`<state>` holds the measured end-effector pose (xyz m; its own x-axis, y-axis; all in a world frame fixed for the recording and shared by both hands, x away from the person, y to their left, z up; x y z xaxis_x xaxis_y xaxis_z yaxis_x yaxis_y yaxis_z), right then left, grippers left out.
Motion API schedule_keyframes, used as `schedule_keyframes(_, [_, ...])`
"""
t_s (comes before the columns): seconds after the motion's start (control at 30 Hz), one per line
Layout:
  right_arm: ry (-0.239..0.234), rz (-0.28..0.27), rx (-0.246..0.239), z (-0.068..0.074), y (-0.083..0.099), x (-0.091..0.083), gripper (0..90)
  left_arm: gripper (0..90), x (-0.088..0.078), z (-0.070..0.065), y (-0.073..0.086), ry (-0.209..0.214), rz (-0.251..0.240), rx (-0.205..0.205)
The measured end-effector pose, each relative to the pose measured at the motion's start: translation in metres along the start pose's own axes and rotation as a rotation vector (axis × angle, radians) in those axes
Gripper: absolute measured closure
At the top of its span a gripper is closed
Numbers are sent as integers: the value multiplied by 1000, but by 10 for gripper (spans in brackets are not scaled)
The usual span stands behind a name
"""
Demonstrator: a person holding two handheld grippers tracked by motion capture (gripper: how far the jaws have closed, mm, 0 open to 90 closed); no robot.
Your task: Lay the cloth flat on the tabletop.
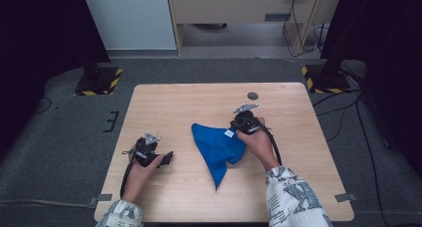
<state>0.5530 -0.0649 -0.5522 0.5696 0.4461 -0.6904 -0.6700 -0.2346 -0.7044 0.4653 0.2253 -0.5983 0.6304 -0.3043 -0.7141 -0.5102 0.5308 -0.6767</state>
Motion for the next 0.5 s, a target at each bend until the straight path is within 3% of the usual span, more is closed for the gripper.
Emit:
schedule_keyframes(0.07, [4,2,5,-1,1,-1,872,102,0,-3,-1,5,2,11])
schedule_keyframes(0.17, [24,11,25,-12,10,-5,872,126,-2,-17,-11,31,-23,36])
schedule_keyframes(0.5, [66,17,79,-43,30,-12,873,156,-3,-49,-30,108,-73,68])
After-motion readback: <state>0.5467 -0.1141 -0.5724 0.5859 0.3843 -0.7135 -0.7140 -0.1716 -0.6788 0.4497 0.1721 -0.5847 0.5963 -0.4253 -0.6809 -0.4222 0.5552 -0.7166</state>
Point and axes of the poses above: each handheld gripper's, and its own axes: x roughly forward along the jaws, y roughly out of its underside, z roughly to its left, the point moved 9 cm from there along x, roughly forward along the jaws, and after that the axes turned 14 degrees about x, right-handed, at the moved point
